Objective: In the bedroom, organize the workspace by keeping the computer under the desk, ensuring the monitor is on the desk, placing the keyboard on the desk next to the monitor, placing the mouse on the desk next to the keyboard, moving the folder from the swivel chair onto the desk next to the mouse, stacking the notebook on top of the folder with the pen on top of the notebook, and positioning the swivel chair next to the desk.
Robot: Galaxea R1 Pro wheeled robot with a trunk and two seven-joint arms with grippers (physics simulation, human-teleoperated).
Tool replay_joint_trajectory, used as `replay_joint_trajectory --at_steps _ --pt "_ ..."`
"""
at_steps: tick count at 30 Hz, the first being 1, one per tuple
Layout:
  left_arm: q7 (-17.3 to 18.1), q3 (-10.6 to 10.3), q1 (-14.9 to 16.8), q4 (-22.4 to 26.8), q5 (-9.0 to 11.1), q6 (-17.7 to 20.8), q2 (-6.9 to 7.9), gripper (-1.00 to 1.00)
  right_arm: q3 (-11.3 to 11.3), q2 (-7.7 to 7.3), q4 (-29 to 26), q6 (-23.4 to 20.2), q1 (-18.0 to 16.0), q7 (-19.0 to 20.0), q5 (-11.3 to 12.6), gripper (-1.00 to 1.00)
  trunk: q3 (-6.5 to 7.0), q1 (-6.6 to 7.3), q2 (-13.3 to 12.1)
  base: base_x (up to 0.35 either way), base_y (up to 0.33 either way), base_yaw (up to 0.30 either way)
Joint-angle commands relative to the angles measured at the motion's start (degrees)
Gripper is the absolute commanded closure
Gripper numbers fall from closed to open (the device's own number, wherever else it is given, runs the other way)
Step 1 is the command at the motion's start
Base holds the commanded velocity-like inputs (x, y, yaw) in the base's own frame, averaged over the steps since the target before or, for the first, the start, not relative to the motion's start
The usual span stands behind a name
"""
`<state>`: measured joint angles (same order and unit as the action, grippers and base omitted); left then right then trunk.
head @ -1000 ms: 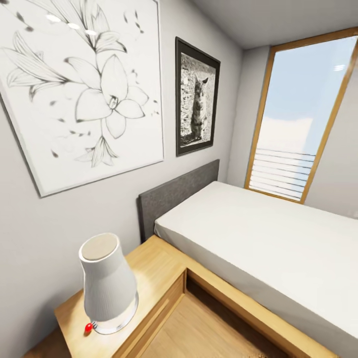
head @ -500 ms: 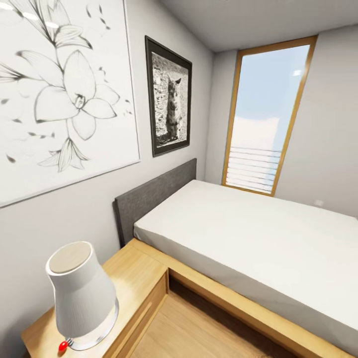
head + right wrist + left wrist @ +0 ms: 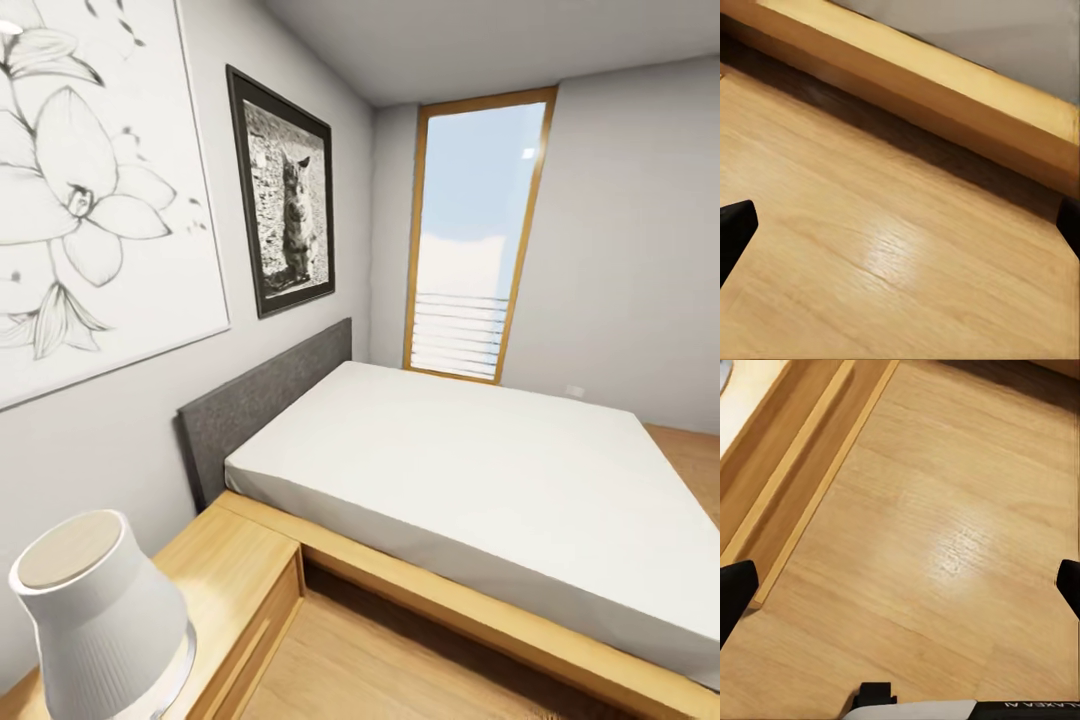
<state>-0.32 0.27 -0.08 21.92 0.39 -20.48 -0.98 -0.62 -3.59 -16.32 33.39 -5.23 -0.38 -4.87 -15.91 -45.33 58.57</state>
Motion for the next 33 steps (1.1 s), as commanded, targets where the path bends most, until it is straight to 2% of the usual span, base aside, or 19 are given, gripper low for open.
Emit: replay_joint_trajectory --at_steps 1,8,12,14,19,20,24,28,33 --pt "-0.1 0.0 0.0 0.0 0.0 -0.1 0.0 -1.0 -0.1 -0.22 0.1 0.3 -0.2 0.0 -0.2 -1.0 -0.06 0.0 0.0 0.0 0.0 -0.3" --pt "-0.2 0.3 0.0 0.0 0.4 -0.2 0.51 -1.0 -0.1 -1.3 0.1 0.6 -1.1 -0.1 1.8 -1.0 -0.06 0.0 0.0 0.0 0.0 -0.3" --pt "-0.2 1.4 0.0 0.2 2.2 -0.1 0.86 -1.0 -0.1 -1.87 0.1 0.7 -1.3 -0.1 4.0 -1.0 -0.06 0.0 0.0 0.0 0.0 -0.3" --pt "-0.3 2.2 0.0 0.2 4.1 0.0 1.27 -1.0 -0.1 -2.04 0.1 0.8 -1.3 -0.1 5.1 -1.0 -0.06 0.0 0.0 0.0 0.0 -0.3" --pt "-0.2 3.0 0.0 0.3 8.5 0.1 2.6 -1.0 -0.1 -2.12 0.1 1.0 -1.3 0.0 5.9 -1.0 -0.06 0.0 0.0 0.0 0.0 -0.3" --pt "-0.2 3.2 0.0 0.3 10.4 0.1 3.02 -1.0 -0.1 -2.12 0.1 1.3 -1.4 0.0 6.1 -1.0 -0.06 0.0 0.0 0.0 0.0 -0.3" --pt "-0.2 3.3 0.0 0.4 14.2 0.0 3.44 -1.0 -0.1 -2.04 0.2 2.1 -1.4 0.0 6.3 -1.0 -0.06 0.0 0.0 0.0 0.0 -0.3" --pt "-0.1 3.4 0.0 0.4 17.4 -0.1 3.61 -1.0 -0.1 -1.98 0.3 2.7 -1.4 0.0 6.2 -1.0 -0.06 0.0 0.0 0.0 0.0 -0.3" --pt "0.0 3.5 0.0 0.4 18.9 -0.2 3.43 -1.0 -0.1 -1.96 0.4 2.9 -1.4 0.0 6.2 -1.0 -0.06 0.0 0.0 0.0 0.0 -0.3"
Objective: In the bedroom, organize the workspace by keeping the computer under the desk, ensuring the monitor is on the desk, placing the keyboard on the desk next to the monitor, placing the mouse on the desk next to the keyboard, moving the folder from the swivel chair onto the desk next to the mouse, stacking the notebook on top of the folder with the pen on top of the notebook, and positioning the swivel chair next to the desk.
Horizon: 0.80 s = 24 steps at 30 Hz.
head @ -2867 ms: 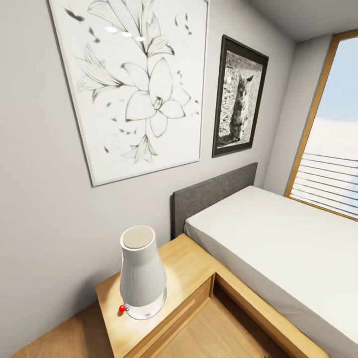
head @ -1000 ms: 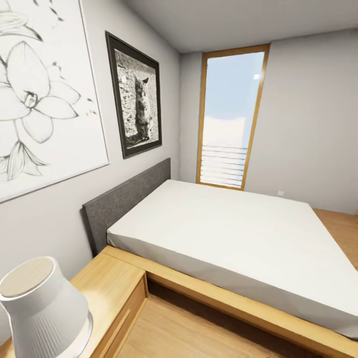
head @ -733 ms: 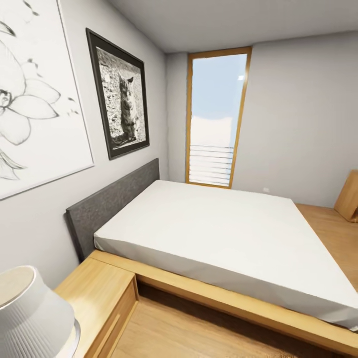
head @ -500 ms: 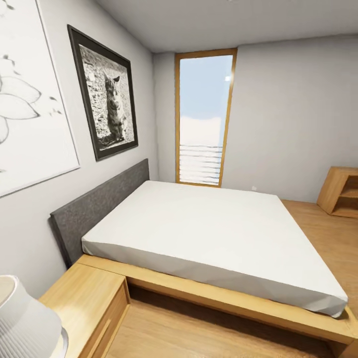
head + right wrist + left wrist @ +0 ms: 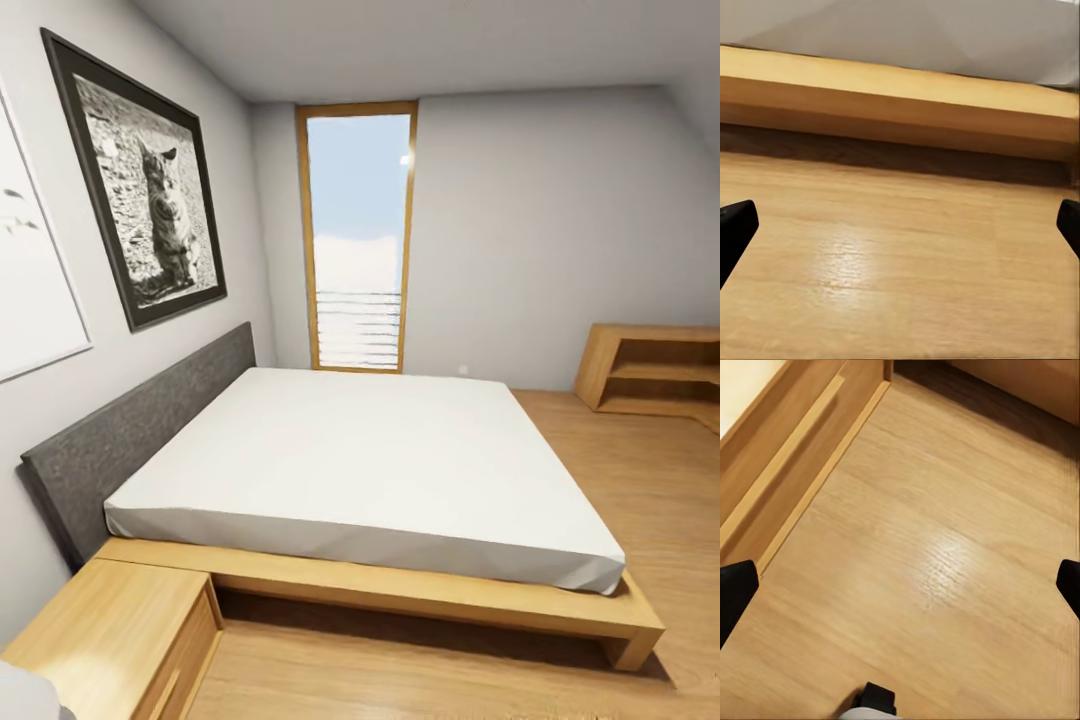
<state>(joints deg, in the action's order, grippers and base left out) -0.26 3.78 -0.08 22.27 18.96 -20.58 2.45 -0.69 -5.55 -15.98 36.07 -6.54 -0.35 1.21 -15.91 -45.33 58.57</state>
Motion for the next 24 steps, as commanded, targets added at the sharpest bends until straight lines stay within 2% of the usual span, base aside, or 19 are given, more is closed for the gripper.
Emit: replay_joint_trajectory --at_steps 1,7,8,13,24 --pt "0.0 -0.1 0.0 0.1 0.4 -0.1 -0.09 -1.0 0.0 0.01 0.1 0.2 -0.1 0.0 0.1 -1.0 -0.07 0.0 0.0 0.0 0.0 -0.3" --pt "0.3 -0.3 0.0 0.0 0.3 -0.1 -0.47 -1.0 0.0 0.01 0.1 0.2 -0.1 0.0 0.0 -1.0 -0.07 0.0 0.0 0.0 0.0 -0.3" --pt "0.6 -0.6 0.0 -0.1 -1.0 -0.1 -0.55 -1.0 0.0 -0.18 0.1 0.2 -0.1 -0.1 0.1 -1.0 -0.07 0.0 0.0 0.0 0.0 -0.3" --pt "0.5 -0.7 0.0 -0.2 -2.3 -0.1 -0.5 -1.0 0.0 -0.13 0.3 0.2 -0.1 -0.1 0.1 -1.0 -0.06 0.0 0.0 0.0 0.0 -0.299" --pt "0.5 -0.6 0.0 -0.3 -2.6 -0.1 -0.51 -1.0 0.0 0.26 0.5 0.2 -0.1 -0.1 0.2 -1.0 0.15 0.0 0.0 0.0 0.0 -0.285"
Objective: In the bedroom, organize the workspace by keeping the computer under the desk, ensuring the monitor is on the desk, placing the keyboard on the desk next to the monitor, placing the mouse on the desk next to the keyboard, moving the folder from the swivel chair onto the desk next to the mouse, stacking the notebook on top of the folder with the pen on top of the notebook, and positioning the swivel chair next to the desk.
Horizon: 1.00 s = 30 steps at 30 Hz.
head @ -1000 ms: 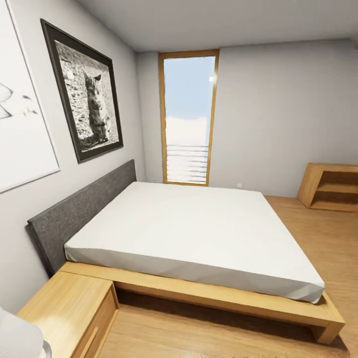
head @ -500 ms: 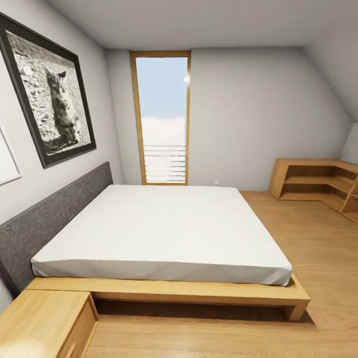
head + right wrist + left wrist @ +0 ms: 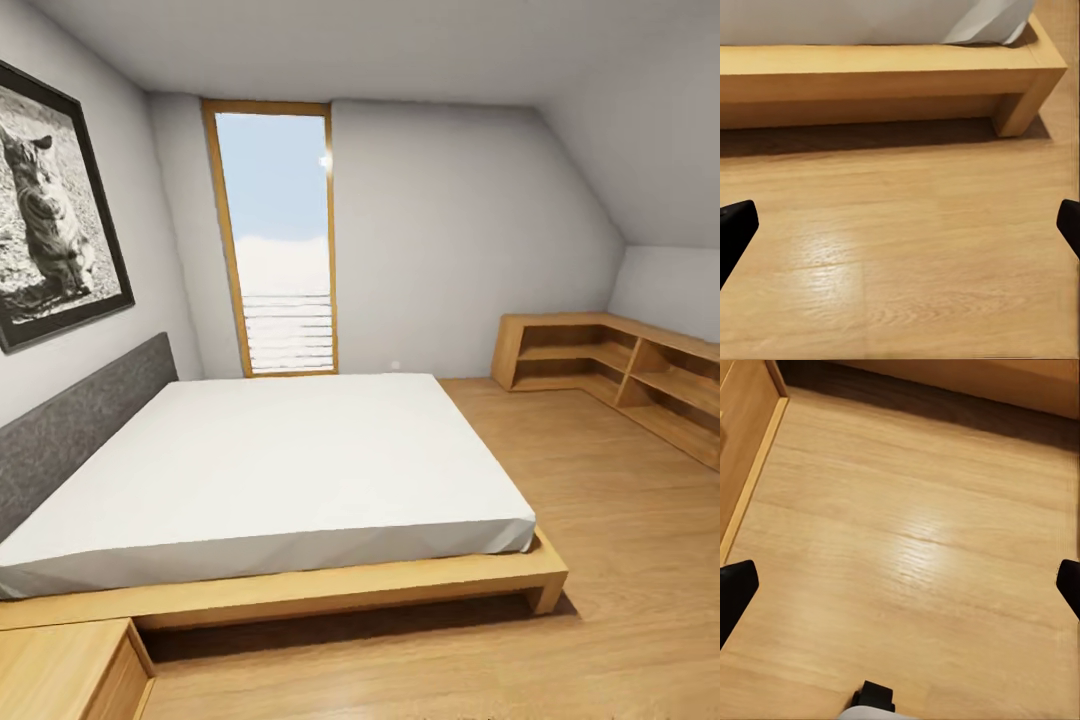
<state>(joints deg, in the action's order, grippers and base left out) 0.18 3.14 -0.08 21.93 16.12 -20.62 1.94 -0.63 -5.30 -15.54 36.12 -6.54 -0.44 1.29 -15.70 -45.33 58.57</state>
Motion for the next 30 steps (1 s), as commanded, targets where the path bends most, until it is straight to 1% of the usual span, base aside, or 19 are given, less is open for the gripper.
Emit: replay_joint_trajectory --at_steps 1,9,23,27,30 --pt "0.0 0.0 0.0 0.1 0.3 -0.1 0.04 -1.0 0.0 0.05 0.1 0.2 -0.1 0.0 0.1 -1.0 -0.04 0.0 0.0 0.0 0.0 -0.277" --pt "-0.2 0.1 0.0 0.0 0.4 -0.1 0.32 -1.0 0.1 0.34 0.9 0.2 -0.1 0.0 0.3 -1.0 0.17 0.0 0.0 0.0 0.0 -0.274" --pt "-0.3 0.1 0.0 0.0 0.4 -0.1 0.09 -1.0 -0.1 0.44 1.1 0.1 -0.1 -0.1 0.7 -1.0 0.46 0.0 0.0 0.0 0.0 -0.272" --pt "-0.3 0.1 0.0 0.0 0.4 -0.1 0.11 -1.0 -0.3 0.55 1.0 0.0 -0.1 -0.2 1.5 -1.0 0.48 0.0 0.0 0.0 0.0 -0.287" --pt "-0.3 0.1 0.0 0.0 0.4 0.0 0.15 -1.0 -0.4 1.28 1.0 0.0 -0.1 -0.2 2.6 -1.0 0.44 0.0 0.0 0.0 0.0 -0.252"
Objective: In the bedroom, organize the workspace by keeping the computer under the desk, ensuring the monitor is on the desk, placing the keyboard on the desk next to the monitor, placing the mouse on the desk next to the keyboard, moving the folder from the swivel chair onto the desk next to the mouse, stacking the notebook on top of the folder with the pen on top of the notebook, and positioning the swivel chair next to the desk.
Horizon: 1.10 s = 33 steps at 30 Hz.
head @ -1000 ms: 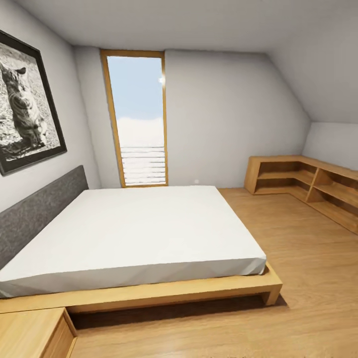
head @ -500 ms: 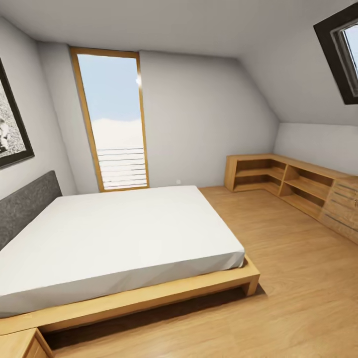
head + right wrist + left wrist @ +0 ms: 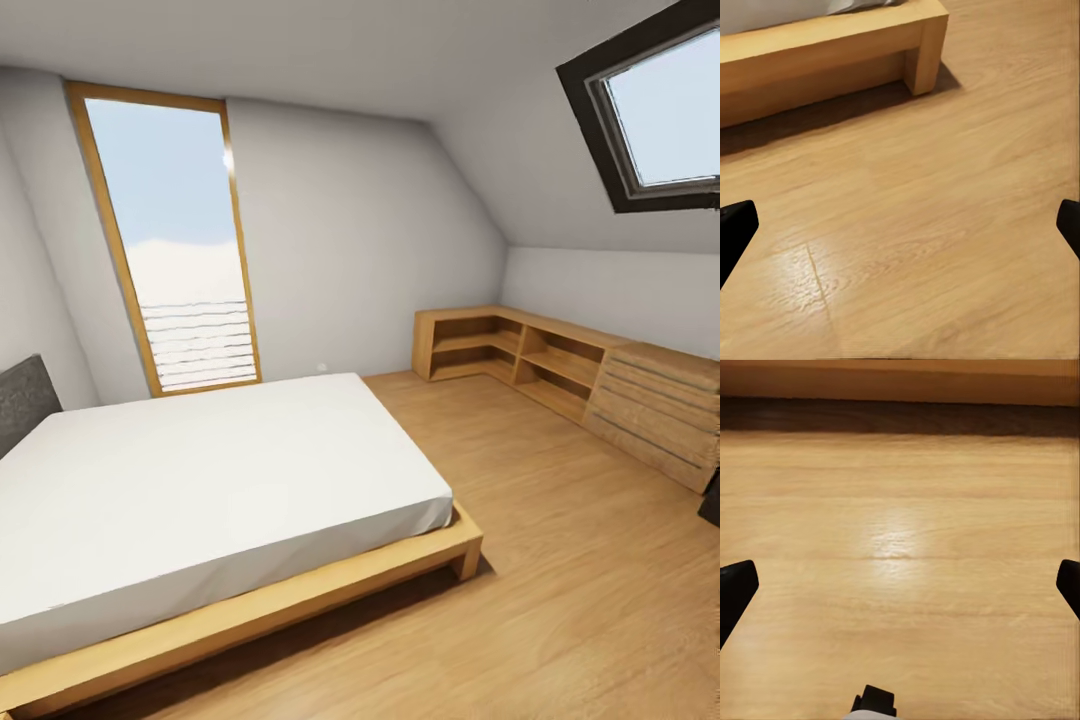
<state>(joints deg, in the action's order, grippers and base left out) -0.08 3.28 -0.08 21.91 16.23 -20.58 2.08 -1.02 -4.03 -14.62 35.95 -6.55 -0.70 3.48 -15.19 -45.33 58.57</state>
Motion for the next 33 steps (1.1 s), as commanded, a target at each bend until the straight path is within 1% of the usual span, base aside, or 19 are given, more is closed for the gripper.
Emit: replay_joint_trajectory --at_steps 1,2,5,10,16,20,23,28,33 --pt "0.0 0.0 0.0 0.1 0.3 -0.1 0.01 -1.0 0.0 0.29 0.0 0.2 0.0 0.1 0.6 -1.0 -0.1 0.0 0.0 0.0 0.0 -0.176" --pt "0.0 0.0 0.0 0.1 0.3 -0.1 0.02 -1.0 0.0 0.8 0.0 0.2 0.0 0.0 0.8 -1.0 -0.16 0.0 0.0 0.0 0.0 -0.113" --pt "0.0 0.0 0.0 0.1 0.3 -0.1 0.02 -1.0 0.0 1.41 0.0 0.2 0.0 0.0 1.1 -1.0 -0.37 0.0 0.0 0.0 0.0 -0.057" --pt "0.0 0.0 0.0 0.1 0.3 -0.1 0.03 -1.0 0.0 1.75 0.0 0.2 0.0 -0.1 1.2 -1.0 -0.6 0.0 0.0 0.0 0.0 0.005" --pt "0.0 0.0 0.0 0.1 0.3 -0.1 -0.02 -1.0 -0.1 1.82 0.0 0.3 0.0 -0.5 1.5 -1.0 -0.64 0.0 0.0 0.0 0.0 0.0" --pt "0.0 0.0 0.0 0.1 0.2 -0.1 -0.07 -1.0 -0.2 1.84 -0.4 0.2 0.0 -2.8 3.2 -1.0 -0.68 0.0 0.0 0.0 0.0 0.0" --pt "0.0 0.0 0.0 0.1 0.2 -0.1 -0.08 -1.0 -0.2 1.84 -0.5 0.2 0.0 -3.6 4.3 -1.0 -0.84 0.0 0.0 0.0 0.0 0.0" --pt "0.0 0.0 0.0 0.1 0.3 -0.1 -0.1 -1.0 -0.2 1.84 -0.6 0.2 0.0 -4.0 4.9 -1.0 -1.23 0.0 0.0 0.0 0.0 -0.019" --pt "-0.1 0.0 0.0 0.1 0.2 0.0 -0.14 -1.0 -0.2 1.59 -1.6 0.2 0.0 -4.1 5.1 -1.0 -1.65 0.0 0.0 0.0 -0.034 -0.111"
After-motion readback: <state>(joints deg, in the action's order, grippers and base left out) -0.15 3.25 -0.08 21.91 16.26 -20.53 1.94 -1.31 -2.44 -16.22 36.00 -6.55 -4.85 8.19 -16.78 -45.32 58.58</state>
